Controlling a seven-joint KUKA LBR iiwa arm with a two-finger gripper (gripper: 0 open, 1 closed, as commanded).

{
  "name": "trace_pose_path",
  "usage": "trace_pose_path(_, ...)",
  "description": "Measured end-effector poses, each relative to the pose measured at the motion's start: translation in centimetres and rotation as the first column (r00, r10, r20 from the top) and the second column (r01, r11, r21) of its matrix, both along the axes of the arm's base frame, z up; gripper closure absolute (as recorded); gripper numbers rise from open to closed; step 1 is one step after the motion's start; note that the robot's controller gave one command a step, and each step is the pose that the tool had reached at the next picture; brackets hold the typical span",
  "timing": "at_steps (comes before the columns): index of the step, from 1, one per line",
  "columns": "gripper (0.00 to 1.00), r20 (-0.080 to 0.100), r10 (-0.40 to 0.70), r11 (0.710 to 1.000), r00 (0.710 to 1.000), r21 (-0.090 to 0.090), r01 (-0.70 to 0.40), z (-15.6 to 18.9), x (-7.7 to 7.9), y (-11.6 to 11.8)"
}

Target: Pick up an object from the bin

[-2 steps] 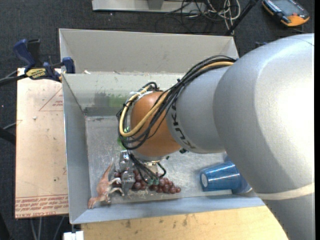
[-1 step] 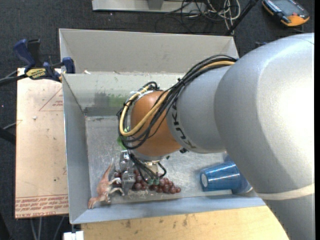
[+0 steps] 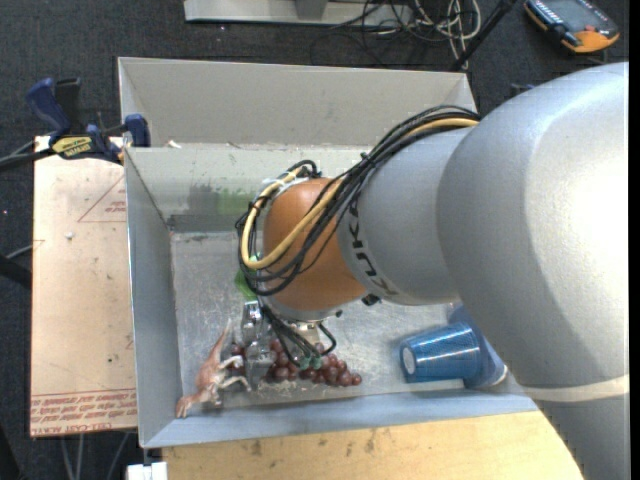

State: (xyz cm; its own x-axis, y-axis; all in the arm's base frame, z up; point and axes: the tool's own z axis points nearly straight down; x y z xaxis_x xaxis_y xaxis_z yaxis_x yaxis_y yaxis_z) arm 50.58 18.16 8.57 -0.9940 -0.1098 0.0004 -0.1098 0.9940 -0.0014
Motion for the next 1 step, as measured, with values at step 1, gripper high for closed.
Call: trace_pose_path(1,1.00,-0.001,0.000,1.000,1.000,0.000,0.000,1.64,-0.07,0.01)
